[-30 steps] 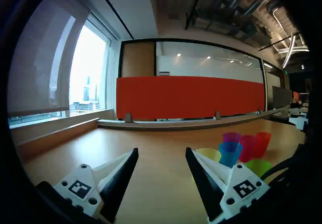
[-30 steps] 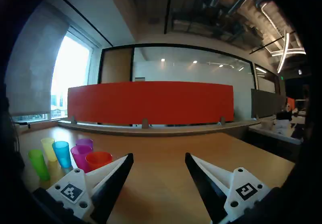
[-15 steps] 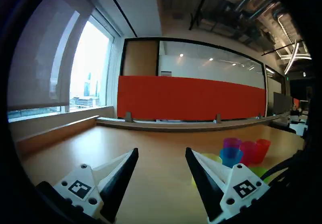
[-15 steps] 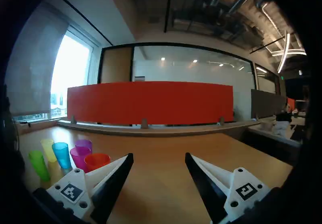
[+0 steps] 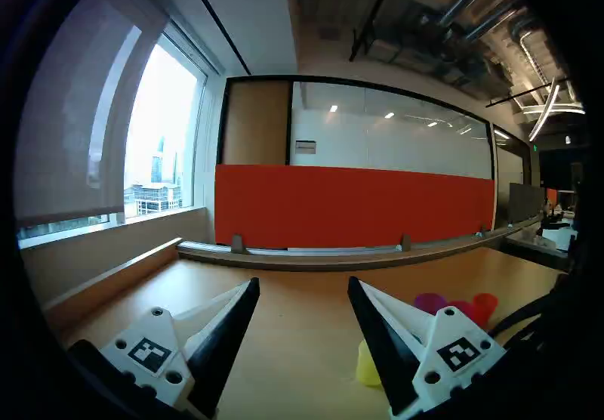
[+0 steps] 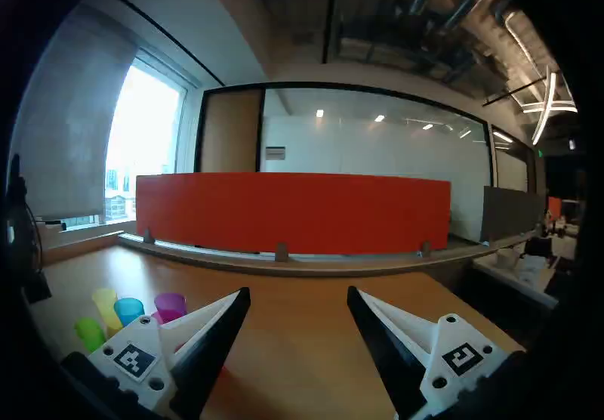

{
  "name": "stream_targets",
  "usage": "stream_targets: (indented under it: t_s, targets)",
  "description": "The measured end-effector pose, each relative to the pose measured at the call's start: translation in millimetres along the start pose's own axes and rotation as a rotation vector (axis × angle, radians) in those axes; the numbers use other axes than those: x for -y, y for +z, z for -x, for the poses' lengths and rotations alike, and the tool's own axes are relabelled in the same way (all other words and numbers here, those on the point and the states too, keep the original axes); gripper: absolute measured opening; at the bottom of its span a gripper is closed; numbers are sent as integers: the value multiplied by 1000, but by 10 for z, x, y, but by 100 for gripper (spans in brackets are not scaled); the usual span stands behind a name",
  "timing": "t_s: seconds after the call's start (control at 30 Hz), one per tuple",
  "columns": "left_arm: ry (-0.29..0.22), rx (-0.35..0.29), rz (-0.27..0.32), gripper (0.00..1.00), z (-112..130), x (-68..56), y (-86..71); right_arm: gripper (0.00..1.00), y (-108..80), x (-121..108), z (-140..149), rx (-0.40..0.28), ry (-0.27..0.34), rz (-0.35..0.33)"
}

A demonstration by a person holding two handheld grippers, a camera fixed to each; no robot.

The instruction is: Pour water

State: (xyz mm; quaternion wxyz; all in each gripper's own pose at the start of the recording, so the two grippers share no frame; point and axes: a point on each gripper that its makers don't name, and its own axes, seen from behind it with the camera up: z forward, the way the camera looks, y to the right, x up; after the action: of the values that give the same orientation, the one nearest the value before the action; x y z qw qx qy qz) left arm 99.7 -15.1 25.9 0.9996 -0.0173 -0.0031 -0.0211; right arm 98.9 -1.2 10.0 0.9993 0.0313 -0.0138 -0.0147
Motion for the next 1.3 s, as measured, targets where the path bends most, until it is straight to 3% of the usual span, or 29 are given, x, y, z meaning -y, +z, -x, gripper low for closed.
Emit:
stream_targets:
  t_s: [0.4,0.77,0.97,1.3]
  targets:
    - [41,4,28,86,-653,12,126,100,69,57,-675,-16,-1,-38]
    - [16,10,116,86,-909,-120,110,99,126,72,-784,-21,-28,-30]
    - [22,5,164,86,-941,-186,107,100,133,212,-788,-13,-25,-98]
    - [57,16,302,86,-891,-416,86,100,83,676,-827,6,-10,-328]
